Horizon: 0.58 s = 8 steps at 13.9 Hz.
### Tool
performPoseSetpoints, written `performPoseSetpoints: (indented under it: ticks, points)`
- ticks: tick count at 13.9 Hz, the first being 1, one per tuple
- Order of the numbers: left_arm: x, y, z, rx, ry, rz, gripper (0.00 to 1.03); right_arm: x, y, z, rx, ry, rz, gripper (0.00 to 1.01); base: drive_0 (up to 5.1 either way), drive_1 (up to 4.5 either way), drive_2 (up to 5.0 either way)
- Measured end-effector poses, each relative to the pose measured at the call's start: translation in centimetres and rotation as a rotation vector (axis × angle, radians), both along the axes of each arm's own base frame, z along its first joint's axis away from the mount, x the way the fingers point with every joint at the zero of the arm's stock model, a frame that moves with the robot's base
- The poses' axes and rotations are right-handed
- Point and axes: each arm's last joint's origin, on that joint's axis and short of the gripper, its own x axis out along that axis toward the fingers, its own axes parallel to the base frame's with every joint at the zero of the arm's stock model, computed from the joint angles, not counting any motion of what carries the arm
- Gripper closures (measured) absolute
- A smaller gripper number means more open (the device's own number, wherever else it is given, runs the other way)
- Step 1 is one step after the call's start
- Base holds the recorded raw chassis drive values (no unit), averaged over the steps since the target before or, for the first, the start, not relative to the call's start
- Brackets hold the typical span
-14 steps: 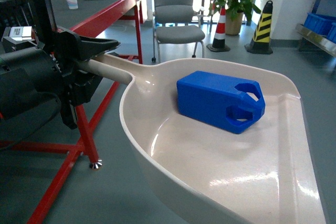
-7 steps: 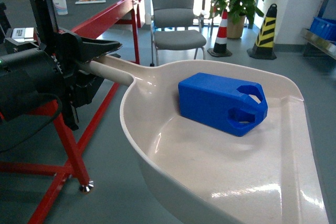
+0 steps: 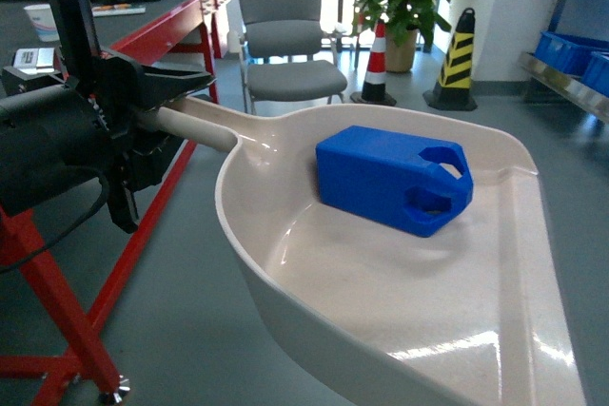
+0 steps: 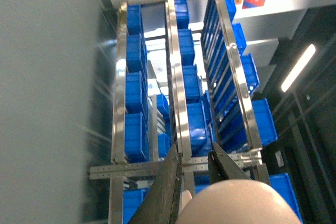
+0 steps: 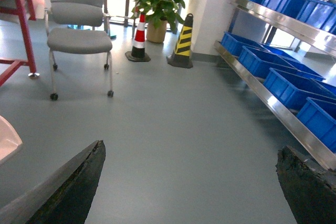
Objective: Place part in tray to right shelf
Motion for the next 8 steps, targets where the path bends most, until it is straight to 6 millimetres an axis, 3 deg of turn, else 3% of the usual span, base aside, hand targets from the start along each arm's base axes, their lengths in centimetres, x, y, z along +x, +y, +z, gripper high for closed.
performPoseSetpoints:
  ticks: [8]
  points:
    - [-0.04, -0.15, -0.03, 0.001, 0.004, -0.012, 0.9, -0.03, 0.0, 0.03, 0.0, -0.002, 0.0, 0.03, -1.7, -1.73, -1.7]
